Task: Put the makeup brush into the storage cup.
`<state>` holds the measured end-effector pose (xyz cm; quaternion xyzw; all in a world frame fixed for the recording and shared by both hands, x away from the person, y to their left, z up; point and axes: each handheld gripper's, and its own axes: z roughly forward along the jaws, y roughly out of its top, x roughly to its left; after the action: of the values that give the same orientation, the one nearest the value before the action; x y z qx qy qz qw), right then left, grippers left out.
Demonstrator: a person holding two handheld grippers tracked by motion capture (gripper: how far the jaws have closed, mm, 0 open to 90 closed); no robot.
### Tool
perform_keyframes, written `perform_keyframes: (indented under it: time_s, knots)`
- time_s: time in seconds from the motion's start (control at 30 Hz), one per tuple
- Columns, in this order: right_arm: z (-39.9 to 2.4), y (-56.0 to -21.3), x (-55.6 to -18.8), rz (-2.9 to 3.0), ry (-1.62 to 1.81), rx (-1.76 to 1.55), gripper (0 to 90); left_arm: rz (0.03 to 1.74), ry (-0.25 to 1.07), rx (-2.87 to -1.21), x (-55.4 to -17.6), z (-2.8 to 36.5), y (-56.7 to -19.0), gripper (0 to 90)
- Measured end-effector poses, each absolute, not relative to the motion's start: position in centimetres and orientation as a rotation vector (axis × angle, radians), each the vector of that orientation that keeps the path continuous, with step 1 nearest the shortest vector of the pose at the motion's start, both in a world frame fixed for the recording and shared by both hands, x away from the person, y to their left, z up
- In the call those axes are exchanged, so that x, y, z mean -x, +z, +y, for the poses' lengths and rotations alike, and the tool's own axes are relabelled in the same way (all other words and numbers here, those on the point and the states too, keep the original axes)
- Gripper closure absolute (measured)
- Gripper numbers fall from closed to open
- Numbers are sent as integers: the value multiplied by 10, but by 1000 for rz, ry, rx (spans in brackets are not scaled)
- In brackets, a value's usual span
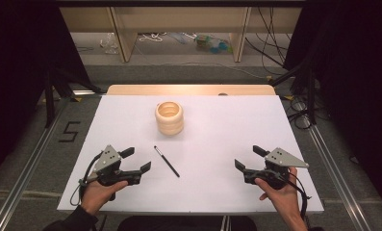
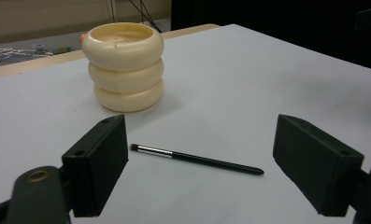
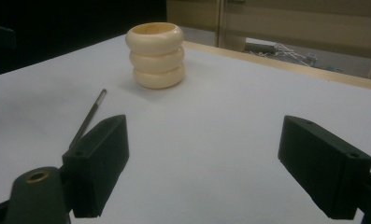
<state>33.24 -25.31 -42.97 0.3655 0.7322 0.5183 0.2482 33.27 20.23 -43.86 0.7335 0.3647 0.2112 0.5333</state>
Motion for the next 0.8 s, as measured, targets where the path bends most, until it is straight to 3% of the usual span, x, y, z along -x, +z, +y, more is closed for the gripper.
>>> perform_keyframes:
  time_s: [0.53, 0.8]
  knots:
    - [-254, -430, -333, 1990, 1415, -1007, 174, 882, 496, -1740, -336, 205, -438, 177]
    - [-254, -432, -334, 1985, 1428, -1007, 174, 867, 429, -1771, -345, 196, -435, 168]
